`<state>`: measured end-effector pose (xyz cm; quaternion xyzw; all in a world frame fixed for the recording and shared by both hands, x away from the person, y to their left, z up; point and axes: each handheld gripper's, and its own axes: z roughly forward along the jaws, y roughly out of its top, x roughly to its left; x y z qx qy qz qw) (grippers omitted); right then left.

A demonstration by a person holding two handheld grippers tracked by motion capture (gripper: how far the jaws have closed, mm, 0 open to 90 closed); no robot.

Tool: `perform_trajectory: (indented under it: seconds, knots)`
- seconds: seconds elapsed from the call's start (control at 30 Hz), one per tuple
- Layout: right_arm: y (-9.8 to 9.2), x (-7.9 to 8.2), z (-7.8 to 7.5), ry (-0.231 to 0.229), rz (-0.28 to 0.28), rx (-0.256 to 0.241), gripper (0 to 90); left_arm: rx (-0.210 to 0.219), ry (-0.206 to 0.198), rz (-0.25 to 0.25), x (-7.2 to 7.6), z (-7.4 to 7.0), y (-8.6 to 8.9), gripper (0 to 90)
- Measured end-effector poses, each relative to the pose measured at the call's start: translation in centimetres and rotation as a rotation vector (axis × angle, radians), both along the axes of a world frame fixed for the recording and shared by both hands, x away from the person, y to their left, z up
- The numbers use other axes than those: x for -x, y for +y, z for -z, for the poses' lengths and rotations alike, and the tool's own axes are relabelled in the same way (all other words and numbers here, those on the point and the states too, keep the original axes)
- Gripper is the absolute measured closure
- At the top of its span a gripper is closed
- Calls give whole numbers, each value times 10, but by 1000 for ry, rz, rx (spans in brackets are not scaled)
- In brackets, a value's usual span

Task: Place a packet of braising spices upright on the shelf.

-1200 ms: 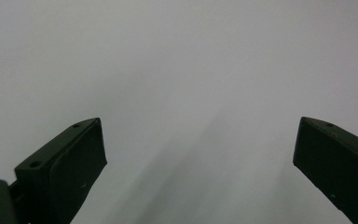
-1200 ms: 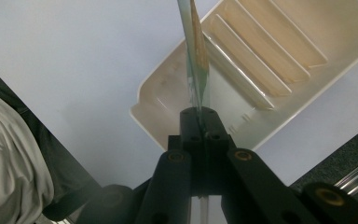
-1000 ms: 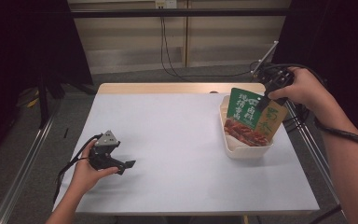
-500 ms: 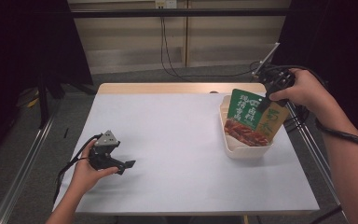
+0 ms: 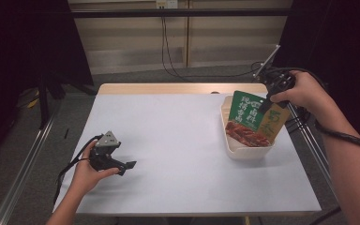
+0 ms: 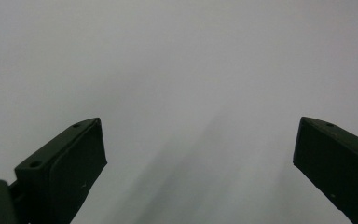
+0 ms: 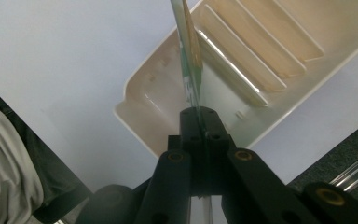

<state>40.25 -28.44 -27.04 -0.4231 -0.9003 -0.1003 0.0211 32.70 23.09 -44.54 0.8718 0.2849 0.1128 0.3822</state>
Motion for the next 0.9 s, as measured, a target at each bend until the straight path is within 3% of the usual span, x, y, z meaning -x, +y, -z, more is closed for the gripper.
perform_trajectory:
  seconds: [0.33,0.4,0.63,0.77,0.9]
  knots:
    - [-11,-8,2,-11,16,-14,900,-10,-6,-5,0,-1,1,20]
    - [-13,-10,2,-16,13,-12,900,12,-6,-6,0,0,1,20]
    - [-19,-13,4,-28,24,-23,897,-7,-2,-10,0,-1,2,21]
    - [-19,-14,4,-24,35,-21,872,6,-4,-10,0,-1,3,21]
    - [-19,-15,0,-31,42,-50,788,15,-4,-20,0,-1,3,21]
